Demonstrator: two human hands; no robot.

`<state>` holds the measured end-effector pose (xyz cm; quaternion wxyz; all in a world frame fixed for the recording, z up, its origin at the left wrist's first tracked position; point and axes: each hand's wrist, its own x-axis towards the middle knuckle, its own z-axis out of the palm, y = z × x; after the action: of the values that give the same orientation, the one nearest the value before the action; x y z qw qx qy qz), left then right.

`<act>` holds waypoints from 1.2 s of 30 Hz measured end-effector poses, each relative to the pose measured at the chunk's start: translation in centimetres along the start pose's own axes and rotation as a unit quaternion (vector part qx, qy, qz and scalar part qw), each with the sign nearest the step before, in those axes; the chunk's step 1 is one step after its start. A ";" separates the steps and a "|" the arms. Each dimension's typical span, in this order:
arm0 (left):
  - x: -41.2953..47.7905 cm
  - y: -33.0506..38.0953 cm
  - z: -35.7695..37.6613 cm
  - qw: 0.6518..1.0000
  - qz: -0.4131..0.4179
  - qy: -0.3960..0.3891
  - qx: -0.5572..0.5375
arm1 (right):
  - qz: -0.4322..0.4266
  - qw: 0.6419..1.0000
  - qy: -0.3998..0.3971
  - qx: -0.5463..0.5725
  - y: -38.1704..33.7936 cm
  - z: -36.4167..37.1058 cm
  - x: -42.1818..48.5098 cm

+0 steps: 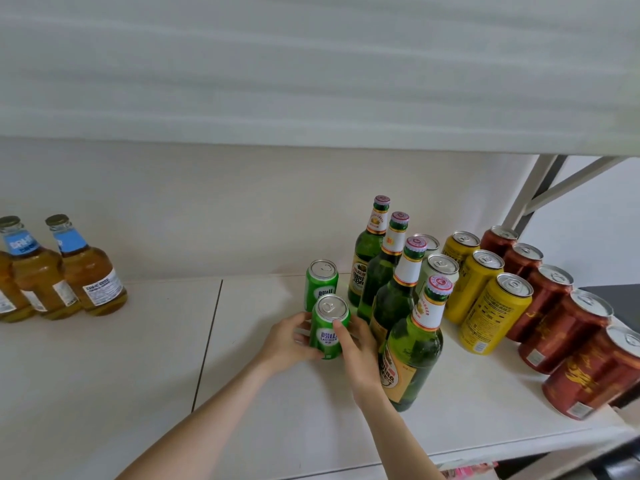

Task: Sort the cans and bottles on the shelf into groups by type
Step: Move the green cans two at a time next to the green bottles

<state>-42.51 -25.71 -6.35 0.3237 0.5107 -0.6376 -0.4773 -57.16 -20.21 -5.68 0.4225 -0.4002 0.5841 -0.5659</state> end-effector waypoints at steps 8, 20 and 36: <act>1.5 0.4 -0.2 1.000 0.001 0.014 0.005 | -0.011 1.000 0.021 0.004 0.6 1.0 1.8; 2.5 0.0 -0.7 0.999 -0.006 0.025 0.032 | -0.007 1.000 0.004 0.002 0.2 1.4 2.6; -3.0 -1.4 -4.5 0.944 0.066 0.067 0.317 | 0.023 0.993 0.004 -0.120 0.5 -0.3 -1.6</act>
<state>-37.19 -24.08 -5.98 0.2181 0.5744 -0.7652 -0.1925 -56.93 -18.59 -6.09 0.3823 -0.4321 0.6583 -0.4835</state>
